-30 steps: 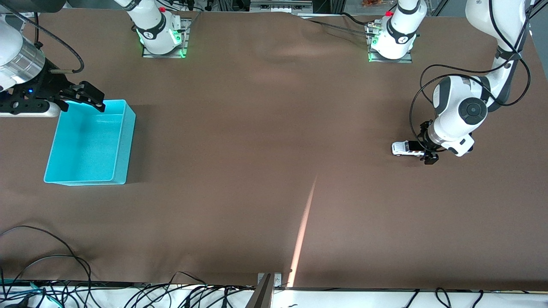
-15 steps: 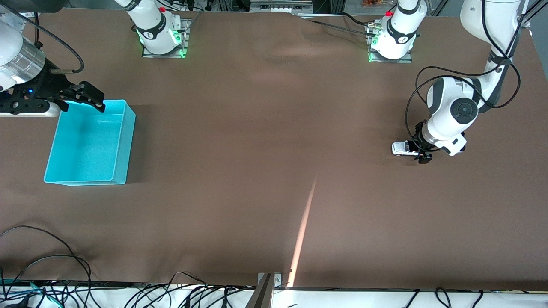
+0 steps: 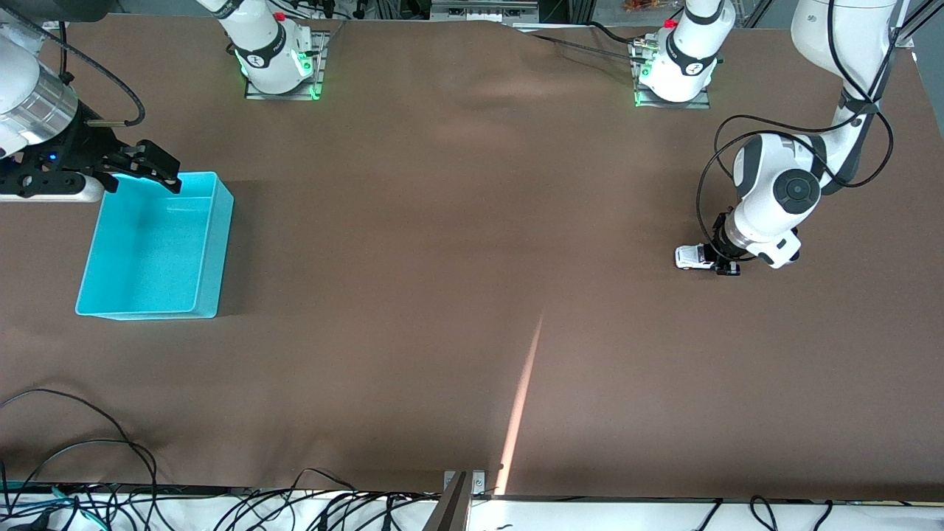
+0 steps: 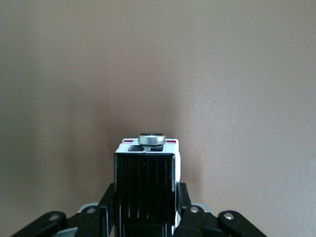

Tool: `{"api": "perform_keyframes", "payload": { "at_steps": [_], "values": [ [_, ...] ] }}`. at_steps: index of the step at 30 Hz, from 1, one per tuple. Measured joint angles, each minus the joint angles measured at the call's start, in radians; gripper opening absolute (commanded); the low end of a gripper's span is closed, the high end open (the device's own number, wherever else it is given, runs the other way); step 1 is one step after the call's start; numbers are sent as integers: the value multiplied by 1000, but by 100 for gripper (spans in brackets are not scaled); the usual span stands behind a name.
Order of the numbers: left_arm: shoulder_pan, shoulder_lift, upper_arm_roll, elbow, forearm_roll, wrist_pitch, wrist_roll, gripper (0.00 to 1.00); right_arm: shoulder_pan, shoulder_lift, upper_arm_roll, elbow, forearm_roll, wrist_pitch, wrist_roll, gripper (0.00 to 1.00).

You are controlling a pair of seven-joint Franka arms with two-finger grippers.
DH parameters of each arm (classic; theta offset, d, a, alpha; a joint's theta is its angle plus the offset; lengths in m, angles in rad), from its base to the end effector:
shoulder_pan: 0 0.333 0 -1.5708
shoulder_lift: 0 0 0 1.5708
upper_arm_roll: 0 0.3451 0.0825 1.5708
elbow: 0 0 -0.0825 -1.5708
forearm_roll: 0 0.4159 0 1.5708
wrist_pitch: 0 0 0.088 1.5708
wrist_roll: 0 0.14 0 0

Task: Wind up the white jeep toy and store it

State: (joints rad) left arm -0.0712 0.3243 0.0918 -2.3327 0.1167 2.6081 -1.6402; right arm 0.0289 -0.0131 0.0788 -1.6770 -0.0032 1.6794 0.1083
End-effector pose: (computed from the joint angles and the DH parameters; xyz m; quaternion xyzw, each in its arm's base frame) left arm 0.5360 0.0130 0.1608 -0.7119 -0.7006 -0.0144 0.0474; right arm 0.5865 0.0633 0.5840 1.0000 -0.0001 0.0079 0.0013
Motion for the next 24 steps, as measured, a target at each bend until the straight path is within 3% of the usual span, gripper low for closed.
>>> {"api": "perform_keyframes", "payload": {
  "at_steps": [8, 18, 24],
  "values": [
    [-1, -1, -8, 5, 0, 6, -6, 21, 0, 0, 0, 0, 0, 0, 0, 100],
    [-10, -23, -100, 13, 1, -2, -149, 21, 0, 0, 0, 0, 0, 0, 0, 100],
    [-69, -23, -136, 12, 36, -14, -262, 21, 0, 0, 0, 0, 0, 0, 0, 100]
  ]
}}
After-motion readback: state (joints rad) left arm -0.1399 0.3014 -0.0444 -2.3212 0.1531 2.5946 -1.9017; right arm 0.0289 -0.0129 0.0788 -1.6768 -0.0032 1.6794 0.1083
